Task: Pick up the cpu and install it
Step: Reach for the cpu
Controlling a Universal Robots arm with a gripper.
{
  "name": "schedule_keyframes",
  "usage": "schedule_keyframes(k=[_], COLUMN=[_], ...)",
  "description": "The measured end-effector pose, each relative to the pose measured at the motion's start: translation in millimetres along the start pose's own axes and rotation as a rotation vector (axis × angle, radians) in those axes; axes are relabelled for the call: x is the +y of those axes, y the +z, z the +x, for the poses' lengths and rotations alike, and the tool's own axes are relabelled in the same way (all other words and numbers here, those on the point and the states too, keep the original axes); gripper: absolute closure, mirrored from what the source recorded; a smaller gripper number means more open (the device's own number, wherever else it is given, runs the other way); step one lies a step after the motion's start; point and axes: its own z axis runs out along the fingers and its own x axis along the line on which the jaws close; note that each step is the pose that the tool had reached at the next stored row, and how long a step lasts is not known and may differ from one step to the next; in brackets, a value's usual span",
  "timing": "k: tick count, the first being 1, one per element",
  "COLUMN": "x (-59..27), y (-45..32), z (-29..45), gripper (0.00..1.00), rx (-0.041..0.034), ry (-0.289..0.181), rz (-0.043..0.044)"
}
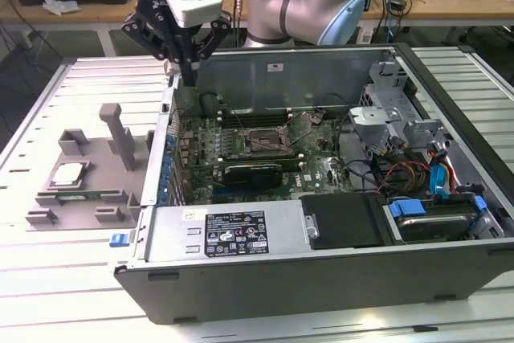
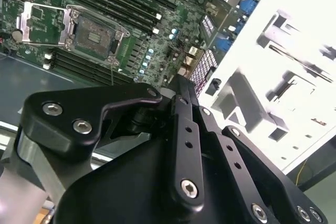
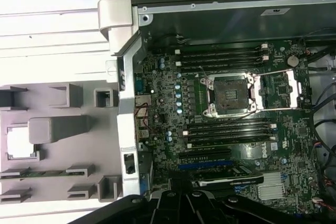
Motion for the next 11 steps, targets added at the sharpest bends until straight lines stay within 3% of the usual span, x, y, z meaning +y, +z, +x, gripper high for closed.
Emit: schedule_keyframes(k=[6, 11], x=[-0.7, -1.7], y=[-0.2, -0.6], z=[9.8, 22.6], gripper=[0.89, 0.89], rx=[0.0, -0.0009], ry=[0.0, 0.0], rz=[-0.0001, -0.0002])
